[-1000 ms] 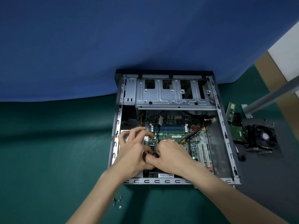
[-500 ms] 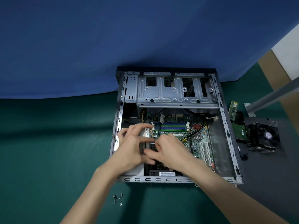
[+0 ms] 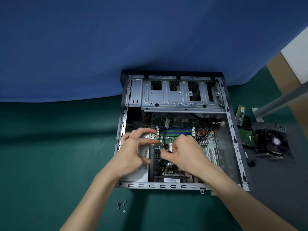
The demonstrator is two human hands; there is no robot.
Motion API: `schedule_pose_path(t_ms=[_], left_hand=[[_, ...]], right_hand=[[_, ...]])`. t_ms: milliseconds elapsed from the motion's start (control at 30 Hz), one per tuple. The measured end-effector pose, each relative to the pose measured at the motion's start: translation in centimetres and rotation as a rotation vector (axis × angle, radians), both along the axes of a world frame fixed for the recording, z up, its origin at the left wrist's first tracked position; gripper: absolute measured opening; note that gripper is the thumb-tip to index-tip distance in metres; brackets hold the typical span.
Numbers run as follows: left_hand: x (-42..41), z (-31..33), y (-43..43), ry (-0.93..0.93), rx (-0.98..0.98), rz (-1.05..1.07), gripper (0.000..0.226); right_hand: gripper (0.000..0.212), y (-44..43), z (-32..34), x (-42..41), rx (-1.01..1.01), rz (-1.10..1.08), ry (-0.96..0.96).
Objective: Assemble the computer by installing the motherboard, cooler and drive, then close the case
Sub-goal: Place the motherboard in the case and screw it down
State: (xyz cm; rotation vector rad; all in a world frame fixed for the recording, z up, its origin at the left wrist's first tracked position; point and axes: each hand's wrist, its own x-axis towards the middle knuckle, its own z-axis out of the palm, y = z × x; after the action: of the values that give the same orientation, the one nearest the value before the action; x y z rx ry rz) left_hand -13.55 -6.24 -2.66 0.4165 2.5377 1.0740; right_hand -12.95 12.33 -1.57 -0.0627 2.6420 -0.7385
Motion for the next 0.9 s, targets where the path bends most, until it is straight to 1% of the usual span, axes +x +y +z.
schedule_pose_path(t_ms=[67, 133, 200, 267, 333, 400, 467, 567, 633, 667, 700, 733, 800, 900], left_hand=[[-0.1, 0.2, 0.1, -0.019, -0.002, 0.001, 0.060], [-0.3, 0.5, 0.3, -0.058, 0.035, 0.040, 0.054], [-0.4, 0.8, 0.9, -0.075, 0.082, 0.115, 0.044], [-0.6, 0.9, 2.2, -0.039, 0.108, 0.181, 0.034], [-0.8, 1.0, 4.2, 0.007, 0.129, 0.209, 0.027], [-0.9, 1.1, 6.6, 0.037, 0.126, 0.199, 0.022], [-0.8, 0.8, 9.3, 0.041, 0.120, 0.163, 0.018], [0.2, 0.3, 13.5, -0.005, 0.136, 0.085, 0.015], [1.3, 0.0, 16.2, -0.072, 0.144, 0.038, 0.023], [1.9, -0.1, 17.5, -0.123, 0.153, 0.017, 0.030], [2.4, -0.3, 18.6, -0.173, 0.169, -0.001, 0.036], [2.9, -0.4, 19.7, -0.216, 0.191, -0.017, 0.039], [3.7, -0.7, 21.4, -0.264, 0.221, -0.026, 0.039], [4.5, -1.3, 22.9, -0.290, 0.212, -0.009, 0.038]], right_hand=[[0.049, 0.7, 0.8, -0.2, -0.047, -0.031, -0.056], [0.045, 2.0, 2.2, -0.5, -0.150, -0.094, -0.125], [0.038, 4.2, 3.7, -1.1, -0.310, -0.194, -0.161], [0.030, 7.2, 5.4, -1.8, -0.488, -0.276, -0.170], [0.032, 10.6, 7.0, -1.9, -0.643, -0.349, -0.142], [0.033, 14.1, 7.9, -1.8, -0.807, -0.474, -0.077], [0.023, 17.4, 7.9, -1.5, -1.049, -0.615, -0.032], [0.016, 21.8, 6.9, -0.9, -1.361, -0.780, 0.027], [0.015, 24.2, 5.9, -0.3, -1.473, -0.892, 0.047], [0.017, 25.4, 5.2, 0.0, -1.495, -0.951, 0.050], [0.019, 26.2, 4.4, 0.4, -1.472, -1.008, 0.041], [0.018, 26.9, 3.5, 0.9, -1.396, -1.058, 0.020], [0.011, 27.5, 1.3, 2.3, -1.177, -1.095, -0.051], [0.011, 27.1, -2.7, 4.9, -0.808, -0.988, -0.190]])
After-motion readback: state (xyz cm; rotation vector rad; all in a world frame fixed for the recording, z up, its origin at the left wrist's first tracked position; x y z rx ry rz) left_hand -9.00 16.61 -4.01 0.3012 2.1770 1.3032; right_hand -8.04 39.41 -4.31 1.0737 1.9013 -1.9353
